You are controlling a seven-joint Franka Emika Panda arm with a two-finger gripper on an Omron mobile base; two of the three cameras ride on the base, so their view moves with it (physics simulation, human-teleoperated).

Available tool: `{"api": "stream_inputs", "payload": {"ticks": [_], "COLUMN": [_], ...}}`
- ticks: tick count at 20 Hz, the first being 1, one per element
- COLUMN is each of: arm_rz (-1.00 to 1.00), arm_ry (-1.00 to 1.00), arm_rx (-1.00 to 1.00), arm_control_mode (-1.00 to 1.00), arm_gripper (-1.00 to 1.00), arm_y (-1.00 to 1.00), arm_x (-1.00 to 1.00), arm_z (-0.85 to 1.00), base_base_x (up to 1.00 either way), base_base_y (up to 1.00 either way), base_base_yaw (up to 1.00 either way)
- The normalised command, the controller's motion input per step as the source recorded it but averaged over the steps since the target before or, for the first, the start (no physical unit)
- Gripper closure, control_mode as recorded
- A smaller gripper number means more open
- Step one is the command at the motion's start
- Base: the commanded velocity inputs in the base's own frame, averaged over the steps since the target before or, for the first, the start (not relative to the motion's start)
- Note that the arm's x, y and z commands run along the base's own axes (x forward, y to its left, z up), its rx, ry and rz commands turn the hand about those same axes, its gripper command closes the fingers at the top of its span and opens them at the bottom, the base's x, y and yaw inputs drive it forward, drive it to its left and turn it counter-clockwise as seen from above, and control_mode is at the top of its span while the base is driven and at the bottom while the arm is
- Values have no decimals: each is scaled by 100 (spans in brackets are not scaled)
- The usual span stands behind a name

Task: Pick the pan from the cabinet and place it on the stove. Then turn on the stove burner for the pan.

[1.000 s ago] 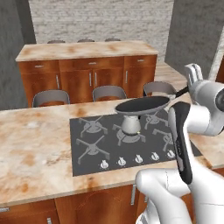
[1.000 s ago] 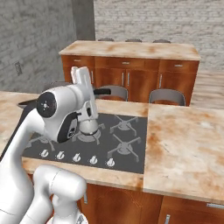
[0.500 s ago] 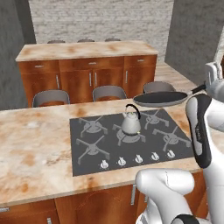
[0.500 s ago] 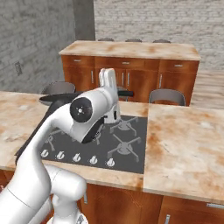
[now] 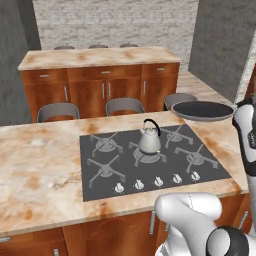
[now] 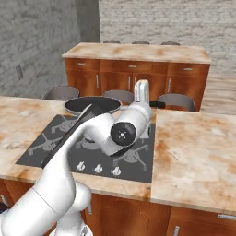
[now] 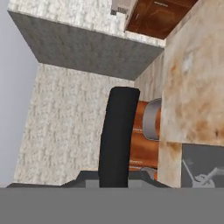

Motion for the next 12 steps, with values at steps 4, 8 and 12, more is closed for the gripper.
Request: {"api": "stream_inputs", "payload": {"ticks": [4,8,12], "arm_rz": [3,0,0], "arm_ry": [-18,-2,0], "arm_rx": [-1,-12,-17], "arm_control_mode": [-100,-100,-100], "arm_gripper": [100,100,100], "arm_y": [-43,-5,0], "arm_x": [23,16,29], "arm_z": [-21,-27,-42], "base_base_x": [0,0,0], "base_base_y": [0,0,0], "base_base_yaw": [0,0,0]}}
